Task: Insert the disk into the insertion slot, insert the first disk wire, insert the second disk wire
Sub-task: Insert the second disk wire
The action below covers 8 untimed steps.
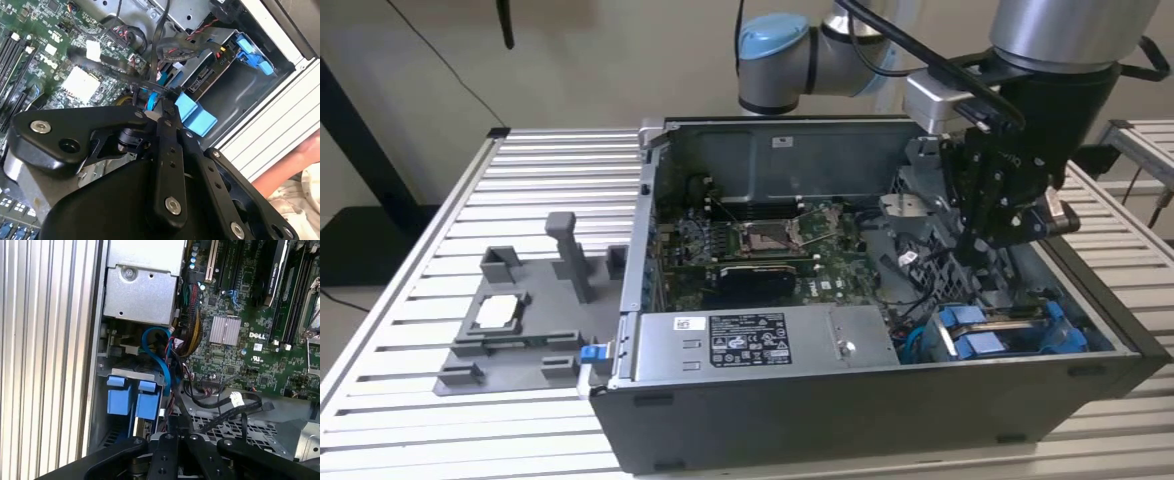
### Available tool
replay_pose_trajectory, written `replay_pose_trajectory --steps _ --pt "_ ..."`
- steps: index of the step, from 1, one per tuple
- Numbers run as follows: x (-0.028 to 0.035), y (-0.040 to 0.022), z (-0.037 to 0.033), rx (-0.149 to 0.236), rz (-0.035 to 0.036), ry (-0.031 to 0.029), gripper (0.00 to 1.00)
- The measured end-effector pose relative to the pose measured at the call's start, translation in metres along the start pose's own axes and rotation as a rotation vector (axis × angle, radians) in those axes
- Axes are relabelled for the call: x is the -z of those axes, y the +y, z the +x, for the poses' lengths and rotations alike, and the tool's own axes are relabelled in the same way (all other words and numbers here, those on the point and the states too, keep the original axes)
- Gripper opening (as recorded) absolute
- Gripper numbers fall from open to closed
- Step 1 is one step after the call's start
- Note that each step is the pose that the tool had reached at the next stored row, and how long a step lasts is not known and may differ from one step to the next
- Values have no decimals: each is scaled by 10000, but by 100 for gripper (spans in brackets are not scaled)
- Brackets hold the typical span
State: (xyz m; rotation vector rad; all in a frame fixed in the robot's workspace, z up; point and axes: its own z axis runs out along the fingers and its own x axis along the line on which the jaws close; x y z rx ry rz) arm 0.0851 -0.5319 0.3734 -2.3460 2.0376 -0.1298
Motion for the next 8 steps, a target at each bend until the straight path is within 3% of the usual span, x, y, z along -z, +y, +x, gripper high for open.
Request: replay_pose_trajectory --steps 2,5,6,8 --pt "0 5 0 23 29 3 13" --pt "0 7 -15 130 97 55 18" --pt "-2 7 -28 185 126 83 25" --pt "-9 6 -55 293 198 123 25"
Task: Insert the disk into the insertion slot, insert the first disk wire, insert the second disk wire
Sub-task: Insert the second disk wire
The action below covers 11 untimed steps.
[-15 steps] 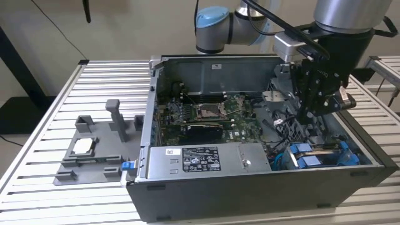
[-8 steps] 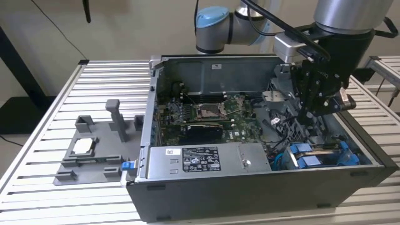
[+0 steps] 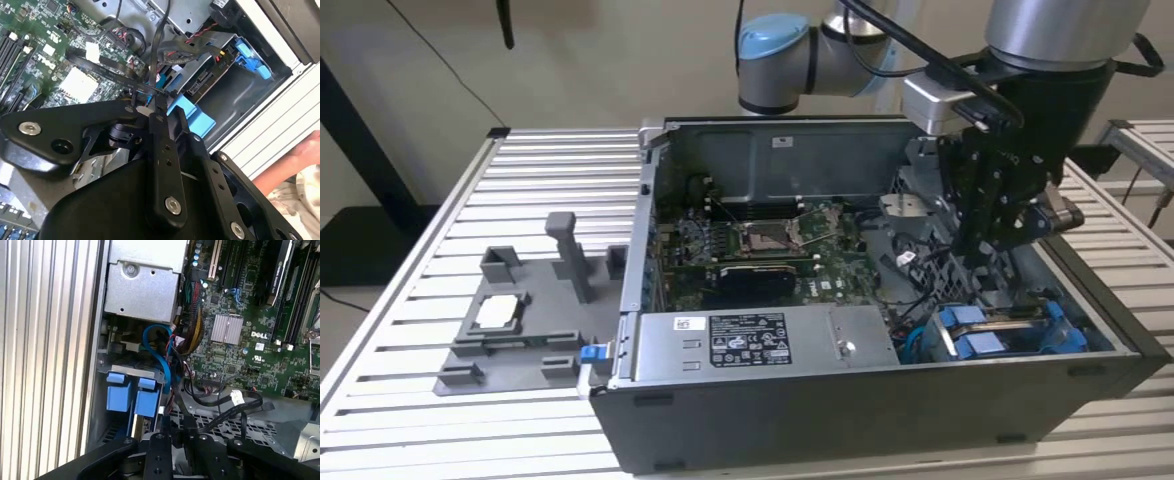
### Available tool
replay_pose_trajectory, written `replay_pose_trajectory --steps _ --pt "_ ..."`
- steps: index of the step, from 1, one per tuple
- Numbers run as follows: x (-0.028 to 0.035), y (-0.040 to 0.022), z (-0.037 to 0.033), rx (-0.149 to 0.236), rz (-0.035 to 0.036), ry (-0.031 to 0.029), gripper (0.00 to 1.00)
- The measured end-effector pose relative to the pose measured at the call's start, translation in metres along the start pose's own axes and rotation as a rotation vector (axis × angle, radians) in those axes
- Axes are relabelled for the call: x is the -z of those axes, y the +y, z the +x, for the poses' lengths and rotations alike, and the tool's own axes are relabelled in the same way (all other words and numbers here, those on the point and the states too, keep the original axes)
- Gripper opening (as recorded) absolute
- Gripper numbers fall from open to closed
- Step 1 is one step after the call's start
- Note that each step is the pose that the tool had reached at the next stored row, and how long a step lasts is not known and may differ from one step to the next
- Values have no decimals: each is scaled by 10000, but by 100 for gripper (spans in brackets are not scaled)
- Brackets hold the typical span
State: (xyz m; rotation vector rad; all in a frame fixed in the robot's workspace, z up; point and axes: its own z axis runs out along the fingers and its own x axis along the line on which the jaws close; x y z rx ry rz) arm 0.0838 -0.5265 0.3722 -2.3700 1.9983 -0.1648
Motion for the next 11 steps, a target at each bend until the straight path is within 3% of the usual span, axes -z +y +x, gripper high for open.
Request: replay_pose_trajectory --steps 4,6,11 --pt "-10 11 -15 166 127 61 25" --pt "-6 40 -20 169 156 73 25" --pt "-3 82 -23 167 242 104 15"
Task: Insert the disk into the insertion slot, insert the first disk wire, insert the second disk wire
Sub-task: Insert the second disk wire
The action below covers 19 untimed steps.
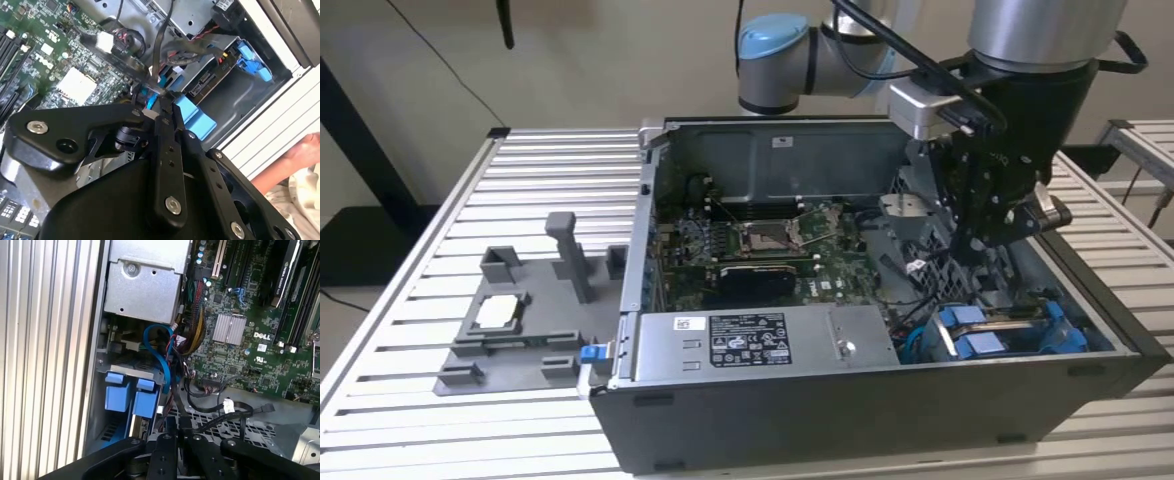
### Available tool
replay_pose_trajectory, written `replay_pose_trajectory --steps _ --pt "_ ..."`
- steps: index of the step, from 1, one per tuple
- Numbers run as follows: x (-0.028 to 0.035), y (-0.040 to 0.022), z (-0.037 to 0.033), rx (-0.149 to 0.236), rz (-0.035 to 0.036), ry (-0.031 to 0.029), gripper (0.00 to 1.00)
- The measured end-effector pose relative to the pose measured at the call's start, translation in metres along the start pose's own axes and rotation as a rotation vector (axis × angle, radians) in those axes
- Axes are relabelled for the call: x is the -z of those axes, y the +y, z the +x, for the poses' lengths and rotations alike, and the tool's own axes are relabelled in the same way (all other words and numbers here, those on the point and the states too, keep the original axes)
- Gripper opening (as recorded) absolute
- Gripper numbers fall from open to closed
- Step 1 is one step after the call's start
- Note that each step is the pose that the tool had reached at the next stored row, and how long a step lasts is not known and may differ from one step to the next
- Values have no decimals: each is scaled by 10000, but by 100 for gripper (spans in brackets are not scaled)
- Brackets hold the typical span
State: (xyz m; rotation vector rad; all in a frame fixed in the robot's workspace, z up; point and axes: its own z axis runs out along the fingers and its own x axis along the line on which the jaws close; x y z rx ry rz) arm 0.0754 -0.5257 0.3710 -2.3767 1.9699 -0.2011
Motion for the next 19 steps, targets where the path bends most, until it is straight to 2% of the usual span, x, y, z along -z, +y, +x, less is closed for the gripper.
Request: replay_pose_trajectory --steps 5,7,8,9,11,13,14,16,19 --pt "-3 1 4 3 -1 22 15" --pt "-3 1 3 18 -22 136 17" --pt "-4 1 1 30 -35 227 17" --pt "-9 1 -4 44 -49 341 23" --pt "-18 -2 -26 72 -66 555 23" --pt "-29 -6 -52 89 -77 693 23" --pt "-31 -7 -58 94 -76 732 23" --pt "-34 -6 -60 91 -34 746 23" --pt "-35 -6 -60 78 79 770 23"
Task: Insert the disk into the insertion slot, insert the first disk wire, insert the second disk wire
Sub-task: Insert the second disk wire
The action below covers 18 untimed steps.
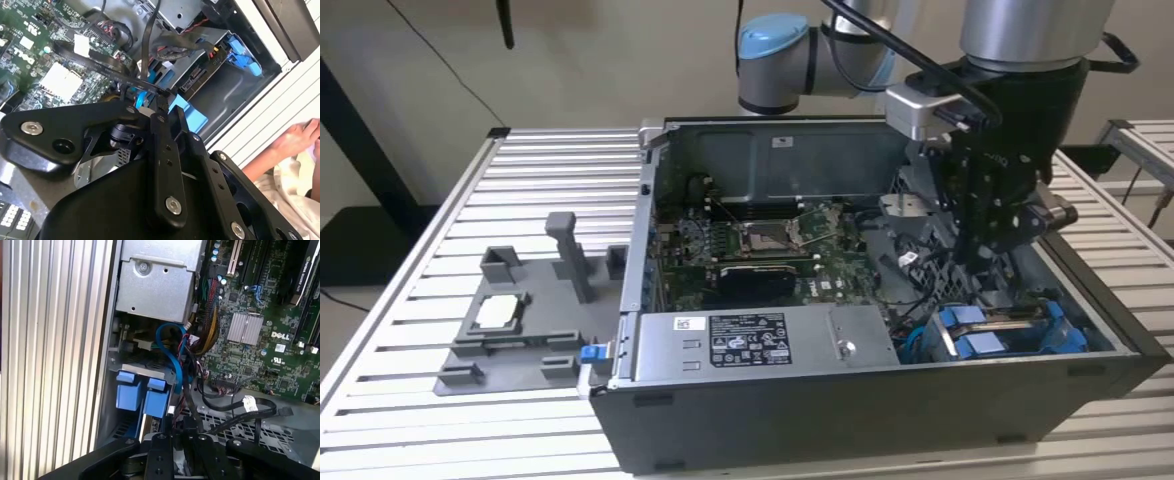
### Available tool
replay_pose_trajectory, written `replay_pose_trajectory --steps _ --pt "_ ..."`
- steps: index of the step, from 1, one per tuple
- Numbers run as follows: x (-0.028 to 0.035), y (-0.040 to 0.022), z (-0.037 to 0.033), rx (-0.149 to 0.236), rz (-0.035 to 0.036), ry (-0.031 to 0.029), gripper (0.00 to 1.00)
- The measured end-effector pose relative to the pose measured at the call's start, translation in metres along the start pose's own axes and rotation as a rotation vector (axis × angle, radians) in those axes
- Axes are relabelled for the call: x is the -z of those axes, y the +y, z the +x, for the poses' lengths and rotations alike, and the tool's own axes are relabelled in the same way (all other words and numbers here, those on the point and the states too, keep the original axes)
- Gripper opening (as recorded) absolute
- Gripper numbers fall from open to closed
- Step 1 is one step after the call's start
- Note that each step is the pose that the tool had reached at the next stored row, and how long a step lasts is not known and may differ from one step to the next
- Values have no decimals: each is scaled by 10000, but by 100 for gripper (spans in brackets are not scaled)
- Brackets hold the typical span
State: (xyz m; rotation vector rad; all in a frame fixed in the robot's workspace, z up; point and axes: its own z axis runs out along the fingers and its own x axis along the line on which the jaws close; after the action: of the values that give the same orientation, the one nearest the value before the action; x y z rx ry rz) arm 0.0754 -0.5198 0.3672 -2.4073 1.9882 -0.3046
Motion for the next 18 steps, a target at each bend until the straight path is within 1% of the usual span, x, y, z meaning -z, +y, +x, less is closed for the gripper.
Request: replay_pose_trajectory --steps 2,3,4,7,8,11,15,18 --pt "0 -1 0 -6 44 8 23" --pt "0 -1 0 -6 53 10 21" --pt "0 0 0 -10 63 13 16" --pt "-2 1 -1 -22 128 25 16" --pt "-2 1 1 -22 137 28 16" --pt "-14 5 17 -26 141 21 16" --pt "-57 10 31 -24 139 23 16" --pt "-96 5 73 -32 133 -23 16"
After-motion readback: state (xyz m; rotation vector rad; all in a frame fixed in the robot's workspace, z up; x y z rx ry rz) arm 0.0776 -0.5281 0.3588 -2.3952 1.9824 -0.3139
